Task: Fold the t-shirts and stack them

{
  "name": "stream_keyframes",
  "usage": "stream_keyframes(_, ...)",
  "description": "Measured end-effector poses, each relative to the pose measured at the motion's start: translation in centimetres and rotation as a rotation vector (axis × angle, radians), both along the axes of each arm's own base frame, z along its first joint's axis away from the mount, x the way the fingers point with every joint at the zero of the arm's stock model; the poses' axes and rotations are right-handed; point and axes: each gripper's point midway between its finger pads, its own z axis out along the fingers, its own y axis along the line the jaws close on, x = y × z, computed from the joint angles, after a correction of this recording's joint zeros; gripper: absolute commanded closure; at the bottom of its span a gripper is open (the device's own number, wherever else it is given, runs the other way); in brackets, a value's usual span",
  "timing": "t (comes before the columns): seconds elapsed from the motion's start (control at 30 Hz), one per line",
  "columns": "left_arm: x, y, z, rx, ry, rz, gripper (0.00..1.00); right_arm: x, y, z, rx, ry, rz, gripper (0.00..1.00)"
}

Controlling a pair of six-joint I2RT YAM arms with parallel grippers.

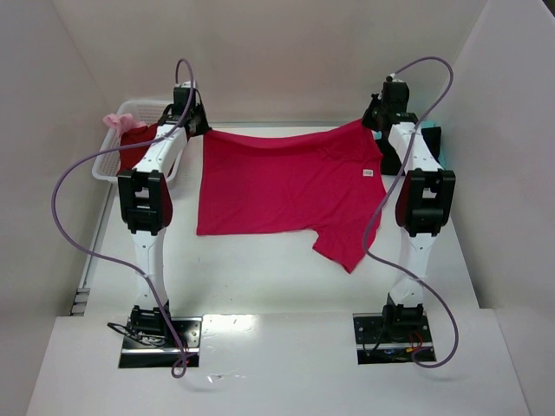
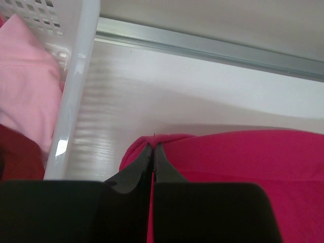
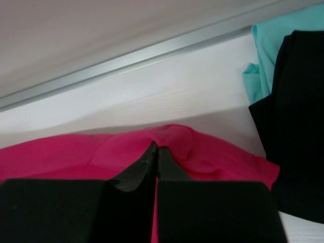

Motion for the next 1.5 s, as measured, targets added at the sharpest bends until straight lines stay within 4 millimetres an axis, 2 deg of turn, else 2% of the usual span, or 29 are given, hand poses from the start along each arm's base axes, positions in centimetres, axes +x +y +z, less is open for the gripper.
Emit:
stream_keyframes(0.17, 0.0, -0.1, -0.1, 0.002, 0.001, -0.006, 1.0, -0.7, 0.2, 3.4, -0.014, -0.06, -0.006, 1.0)
stream_keyframes(0.27, -0.3, -0.2, -0.6, 0.0, 0.014, -0.011, 1.0, -0.9, -0.1, 3.9, -0.023, -0.076, -0.017, 1.0)
stream_keyframes(0.43, -0.9, -0.2, -1.8, 0.003, 0.044, -0.014, 1.0, -1.4, -0.3, 1.4, -0.032, -0.027, -0.027, 1.0)
stream_keyframes(0.57, -1.0, -0.2, -2.1, 0.002, 0.05, -0.016, 1.0, -0.8, -0.5, -1.1, -0.036, 0.007, -0.033, 1.0)
stream_keyframes(0.77, -0.9, -0.2, -2.1, 0.005, 0.047, -0.014, 1.0, 1.1, -0.5, -6.6, -0.037, 0.077, -0.035, 1.0)
stream_keyframes(0.9, -0.6, -0.1, -1.8, 0.007, 0.035, -0.009, 1.0, 2.8, -0.6, -8.8, -0.035, 0.087, -0.036, 1.0)
stream_keyframes(1.03, 0.3, 0.0, -1.7, 0.013, 0.016, -0.001, 1.0, 4.2, -0.7, -9.2, -0.031, 0.07, -0.041, 1.0)
stream_keyframes(1.37, 1.5, 0.2, -3.6, 0.021, 0.027, 0.01, 1.0, 7.5, -1.2, -6.0, -0.017, -0.041, -0.037, 1.0)
stream_keyframes(1.5, 1.7, 0.2, -3.5, 0.02, 0.021, 0.011, 1.0, 8.1, -1.2, -6.6, -0.013, -0.047, -0.034, 0.93)
